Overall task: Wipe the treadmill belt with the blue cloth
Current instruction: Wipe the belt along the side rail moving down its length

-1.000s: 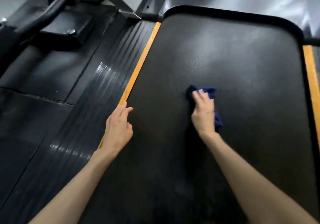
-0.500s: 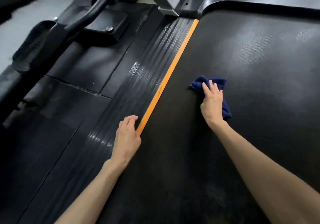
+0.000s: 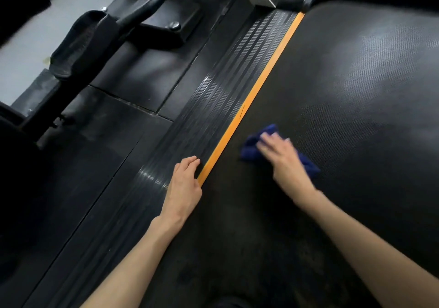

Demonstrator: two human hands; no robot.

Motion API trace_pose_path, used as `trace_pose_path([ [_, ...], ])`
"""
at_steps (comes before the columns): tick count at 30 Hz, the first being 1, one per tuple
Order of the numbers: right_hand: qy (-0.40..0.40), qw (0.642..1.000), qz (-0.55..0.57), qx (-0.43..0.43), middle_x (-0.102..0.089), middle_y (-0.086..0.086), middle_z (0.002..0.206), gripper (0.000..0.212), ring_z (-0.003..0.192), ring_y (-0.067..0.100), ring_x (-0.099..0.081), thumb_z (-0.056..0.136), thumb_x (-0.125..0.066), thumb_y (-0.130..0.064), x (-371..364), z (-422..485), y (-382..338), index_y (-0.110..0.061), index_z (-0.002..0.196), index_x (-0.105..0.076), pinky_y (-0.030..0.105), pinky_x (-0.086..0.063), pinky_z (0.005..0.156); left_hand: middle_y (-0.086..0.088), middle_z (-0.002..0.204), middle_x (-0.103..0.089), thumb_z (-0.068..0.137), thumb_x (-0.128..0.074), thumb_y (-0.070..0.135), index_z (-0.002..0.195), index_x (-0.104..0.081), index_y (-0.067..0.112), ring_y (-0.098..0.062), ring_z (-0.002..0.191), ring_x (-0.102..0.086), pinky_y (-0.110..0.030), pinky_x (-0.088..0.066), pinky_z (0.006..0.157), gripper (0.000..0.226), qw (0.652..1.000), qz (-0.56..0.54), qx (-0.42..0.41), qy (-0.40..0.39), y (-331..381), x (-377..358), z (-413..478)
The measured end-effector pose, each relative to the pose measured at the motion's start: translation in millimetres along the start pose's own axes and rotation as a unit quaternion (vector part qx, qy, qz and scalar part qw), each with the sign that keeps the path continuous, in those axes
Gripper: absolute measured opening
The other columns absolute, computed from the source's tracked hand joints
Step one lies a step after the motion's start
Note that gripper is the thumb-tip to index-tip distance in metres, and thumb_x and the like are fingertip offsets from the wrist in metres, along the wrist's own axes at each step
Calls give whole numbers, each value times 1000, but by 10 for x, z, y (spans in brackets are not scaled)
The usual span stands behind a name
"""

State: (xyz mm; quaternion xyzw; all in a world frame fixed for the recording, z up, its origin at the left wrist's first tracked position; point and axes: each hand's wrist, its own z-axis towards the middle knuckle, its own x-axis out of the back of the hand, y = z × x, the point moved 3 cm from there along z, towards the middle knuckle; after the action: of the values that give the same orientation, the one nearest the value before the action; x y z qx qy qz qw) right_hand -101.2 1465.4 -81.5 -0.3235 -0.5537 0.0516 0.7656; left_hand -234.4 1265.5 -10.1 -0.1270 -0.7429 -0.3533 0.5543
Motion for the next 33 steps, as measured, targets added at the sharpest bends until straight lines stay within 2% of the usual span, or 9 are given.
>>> trace_pose_path([
  [4,97,975,27,-197,-37,13,147,67,139,32,-27,73,-49,20,-4,173,-86,-6,135,-48,42,-9,114,3,149,-32,88,-45,-6,142,-36,13,-14,136,-28,-26,-20,112,58,999,-2,8,-33,0,24,-4],
  [7,-17,999,40,18,-48,15,138,74,131,35,-41,59,-59,20,-387,-178,-859,-6,128,-56,52,-23,110,3,147,-37,87,-45,-7,140,-40,13,-15,134,-32,-27,-23,112,57,999,3,12,-35,-10,49,65],
  [10,-203,950,28,237,-23,-1,154,66,144,16,-11,83,-48,3,-573,-566,-1174,-20,143,-36,37,7,115,3,145,-39,86,-46,-7,138,-43,14,-16,135,-32,-31,-27,113,56,999,-7,21,-39,-22,58,85],
  [12,-208,938,-3,278,-36,3,149,57,141,20,-25,82,-33,-6,-510,-434,-993,-18,136,-48,37,0,116,4,146,-38,85,-45,-9,139,-41,15,-14,136,-30,-29,-25,113,59,999,-15,22,-40,-30,46,65],
  [15,-131,975,7,181,-56,14,131,50,128,30,-42,76,-36,-6,-325,4,-500,-7,117,-65,41,-19,112,5,149,-32,84,-43,-11,142,-36,16,-13,136,-28,-25,-22,111,65,998,-14,15,-52,-36,33,26],
  [23,72,988,-2,-136,-35,8,149,68,142,24,-22,76,-48,19,-107,412,-244,-10,137,-46,35,-3,117,8,153,-23,83,-43,-11,146,-29,19,-16,141,-19,-30,-19,114,71,995,-18,25,-93,-58,49,44],
  [27,-44,998,26,21,-44,6,143,74,138,23,-31,64,-61,15,-537,-373,-962,-14,132,-53,38,-9,117,7,151,-27,83,-42,-11,144,-32,17,-12,136,-26,-22,-25,107,68,998,-6,19,-67,-28,30,44],
  [30,-165,971,10,170,-16,-5,154,74,143,15,-7,78,-58,2,-560,-773,-1108,-24,143,-34,39,8,112,6,151,-29,83,-45,-9,143,-34,17,-12,136,-26,-24,-26,108,66,998,-5,26,-58,-12,25,47],
  [33,-121,983,-7,140,-36,1,148,59,139,22,-29,79,-44,-2,-301,-656,-616,-19,135,-50,33,-7,118,6,151,-28,84,-45,-10,144,-33,18,-13,137,-25,-26,-25,110,67,998,-2,34,-58,5,18,22],
])
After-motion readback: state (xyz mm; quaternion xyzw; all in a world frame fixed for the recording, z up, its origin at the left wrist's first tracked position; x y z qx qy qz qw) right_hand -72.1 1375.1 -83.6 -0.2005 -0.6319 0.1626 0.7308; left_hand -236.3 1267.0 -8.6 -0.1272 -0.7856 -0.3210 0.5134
